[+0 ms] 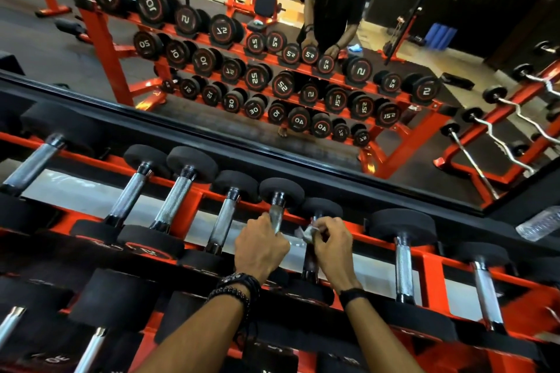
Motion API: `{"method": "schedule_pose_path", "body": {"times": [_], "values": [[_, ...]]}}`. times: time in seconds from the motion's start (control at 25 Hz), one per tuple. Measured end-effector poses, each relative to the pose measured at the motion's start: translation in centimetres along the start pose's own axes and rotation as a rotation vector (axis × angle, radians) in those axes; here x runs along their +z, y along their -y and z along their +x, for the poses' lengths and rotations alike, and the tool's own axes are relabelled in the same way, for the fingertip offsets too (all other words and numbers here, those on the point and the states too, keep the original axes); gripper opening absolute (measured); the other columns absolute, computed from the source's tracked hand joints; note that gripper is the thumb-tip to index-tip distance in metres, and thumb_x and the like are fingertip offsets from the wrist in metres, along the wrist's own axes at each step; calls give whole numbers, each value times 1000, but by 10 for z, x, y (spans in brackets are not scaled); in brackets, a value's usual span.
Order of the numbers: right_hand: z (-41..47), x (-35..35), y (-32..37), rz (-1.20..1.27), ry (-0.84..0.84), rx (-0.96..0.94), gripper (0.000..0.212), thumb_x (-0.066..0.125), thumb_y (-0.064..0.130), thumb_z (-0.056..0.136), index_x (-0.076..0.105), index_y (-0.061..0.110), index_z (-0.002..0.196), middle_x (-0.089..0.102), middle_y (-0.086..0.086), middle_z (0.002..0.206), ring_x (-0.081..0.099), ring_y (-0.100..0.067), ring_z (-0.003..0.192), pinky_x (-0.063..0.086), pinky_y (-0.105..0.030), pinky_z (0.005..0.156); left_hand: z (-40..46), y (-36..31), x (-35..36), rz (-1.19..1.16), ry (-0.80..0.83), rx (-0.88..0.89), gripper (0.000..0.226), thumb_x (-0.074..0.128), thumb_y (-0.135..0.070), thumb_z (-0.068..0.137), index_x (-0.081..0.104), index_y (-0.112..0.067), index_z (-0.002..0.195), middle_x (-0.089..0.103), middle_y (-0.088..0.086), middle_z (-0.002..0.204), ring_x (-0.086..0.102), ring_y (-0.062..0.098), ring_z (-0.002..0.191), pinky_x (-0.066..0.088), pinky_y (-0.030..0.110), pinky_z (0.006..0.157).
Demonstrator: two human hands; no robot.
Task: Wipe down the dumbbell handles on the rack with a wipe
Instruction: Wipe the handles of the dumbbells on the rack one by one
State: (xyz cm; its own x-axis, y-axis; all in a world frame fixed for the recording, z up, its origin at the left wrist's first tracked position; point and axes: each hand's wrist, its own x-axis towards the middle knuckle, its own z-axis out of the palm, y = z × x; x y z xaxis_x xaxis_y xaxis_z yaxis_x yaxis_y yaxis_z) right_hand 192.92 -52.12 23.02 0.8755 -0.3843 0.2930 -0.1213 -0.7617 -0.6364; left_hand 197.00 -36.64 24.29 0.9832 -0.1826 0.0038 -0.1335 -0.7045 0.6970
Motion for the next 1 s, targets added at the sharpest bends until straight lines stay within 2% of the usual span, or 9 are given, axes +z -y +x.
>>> {"method": "schedule_pose_path", "body": {"times": [0.2, 0.32, 0.44, 0.6, 0.68, 0.76, 0.84, 0.92, 1.0], "values": [[-36, -7, -2, -113, 116, -113, 11, 67, 7, 89, 68, 17, 90, 51, 10, 87, 50, 1, 76, 38, -5, 67, 0, 0, 1, -6, -5, -3, 10, 55, -23, 84, 54, -18, 92, 58, -1, 78, 57, 16, 68, 52, 32, 66], [-34, -8, 0, -233, 202, -128, 8, 66, 8, 87, 70, 14, 90, 49, 8, 86, 49, -6, 74, 34, -7, 61, 0, 1, 0, -10, -10, 2, 12, 55, -23, 84, 54, -16, 94, 58, 0, 79, 56, 15, 67, 47, 29, 62], [1, -2, 2, -241, 92, -101, 15, 60, 2, 87, 67, 13, 79, 52, 3, 82, 50, -12, 73, 34, -15, 60, -1, -1, -2, -29, -15, 6, 9, 56, -21, 86, 55, -15, 93, 58, -1, 77, 55, 13, 65, 42, 25, 60], [18, 12, -4, -110, -99, 15, 16, 61, 0, 88, 64, 9, 74, 55, 0, 76, 51, -13, 70, 46, -30, 64, -1, -2, -3, -27, -27, 17, 8, 56, -21, 85, 55, -15, 91, 58, -2, 74, 55, 13, 65, 42, 25, 59], [10, 18, -11, -28, -213, 151, 21, 59, -3, 86, 60, 7, 67, 55, -2, 67, 49, -18, 63, 42, -36, 59, 0, 0, -2, -26, -29, 17, 7, 56, -21, 86, 56, -16, 91, 58, -3, 73, 55, 11, 63, 39, 23, 57], [12, 21, -18, 125, -285, 436, 30, 55, -7, 81, 47, 8, 57, 45, -2, 55, 40, -22, 56, 36, -41, 54, 0, -1, -2, -19, -37, 17, 7, 56, -21, 86, 56, -16, 92, 59, -3, 73, 55, 11, 63, 40, 24, 58], [19, 21, -18, 264, -272, 653, 31, 53, -11, 79, 45, 8, 56, 38, 0, 54, 36, -20, 59, 31, -34, 52, -1, 0, -2, -14, -37, 16, 7, 55, -21, 86, 56, -16, 92, 59, -3, 74, 56, 12, 64, 42, 25, 60], [15, 19, -3, 249, -267, 588, 31, 50, -14, 80, 44, 6, 56, 37, 1, 54, 34, -16, 55, 29, -27, 50, -2, 0, -1, -8, -30, 16, 8, 56, -23, 86, 56, -16, 91, 59, -3, 76, 57, 13, 66, 47, 28, 63], [4, 19, 17, 157, -194, 459, 28, 45, -16, 80, 44, 7, 64, 41, 1, 56, 35, -10, 52, 28, -14, 46, 0, 0, 0, -10, -33, 13, 9, 56, -25, 86, 55, -17, 91, 59, -3, 76, 58, 14, 67, 50, 29, 64]]}}
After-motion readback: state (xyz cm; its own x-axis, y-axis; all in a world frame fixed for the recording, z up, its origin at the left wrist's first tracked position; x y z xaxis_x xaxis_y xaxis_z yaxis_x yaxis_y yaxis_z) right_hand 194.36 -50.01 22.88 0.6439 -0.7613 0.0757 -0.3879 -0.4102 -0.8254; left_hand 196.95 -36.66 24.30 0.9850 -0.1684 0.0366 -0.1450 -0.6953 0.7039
